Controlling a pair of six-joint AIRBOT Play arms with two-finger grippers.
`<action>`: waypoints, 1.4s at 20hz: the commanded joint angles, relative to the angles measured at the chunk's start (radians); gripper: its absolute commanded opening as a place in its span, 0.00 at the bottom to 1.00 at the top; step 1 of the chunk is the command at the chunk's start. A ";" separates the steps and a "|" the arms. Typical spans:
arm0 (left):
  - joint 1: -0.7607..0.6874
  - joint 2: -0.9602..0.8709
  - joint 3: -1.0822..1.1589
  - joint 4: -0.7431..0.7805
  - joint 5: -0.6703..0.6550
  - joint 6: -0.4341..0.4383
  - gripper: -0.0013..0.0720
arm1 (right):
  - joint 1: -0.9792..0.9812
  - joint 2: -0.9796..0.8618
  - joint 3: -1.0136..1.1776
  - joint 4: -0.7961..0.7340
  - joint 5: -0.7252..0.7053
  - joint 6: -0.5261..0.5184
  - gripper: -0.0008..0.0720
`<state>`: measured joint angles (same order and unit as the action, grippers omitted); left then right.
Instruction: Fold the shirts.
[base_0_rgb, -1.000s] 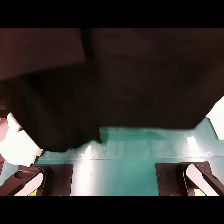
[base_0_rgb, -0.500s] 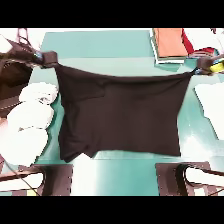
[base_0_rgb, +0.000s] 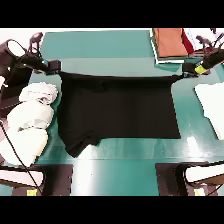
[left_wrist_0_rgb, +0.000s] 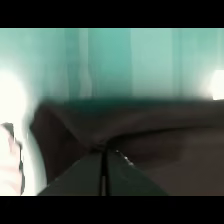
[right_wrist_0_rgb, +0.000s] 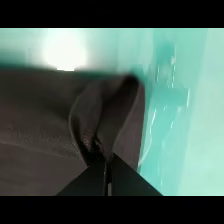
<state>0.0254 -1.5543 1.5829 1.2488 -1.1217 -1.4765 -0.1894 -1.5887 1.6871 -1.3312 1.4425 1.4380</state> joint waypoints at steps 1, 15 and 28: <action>0.003 -0.006 -0.093 0.000 -0.056 0.038 0.04 | 0.010 0.022 -0.128 -0.007 -0.040 -0.006 0.04; 0.004 0.382 -0.560 0.103 -0.131 -0.072 0.73 | -0.011 0.358 -0.469 0.005 -0.078 -0.008 0.63; 0.003 0.702 -1.178 -0.169 0.021 -0.136 0.73 | -0.011 0.519 -0.616 0.109 -0.141 -0.018 0.63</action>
<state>0.0292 -0.8646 0.4717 1.1767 -1.1755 -1.6184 -0.2008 -1.0775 1.0771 -1.2438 1.3045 1.4235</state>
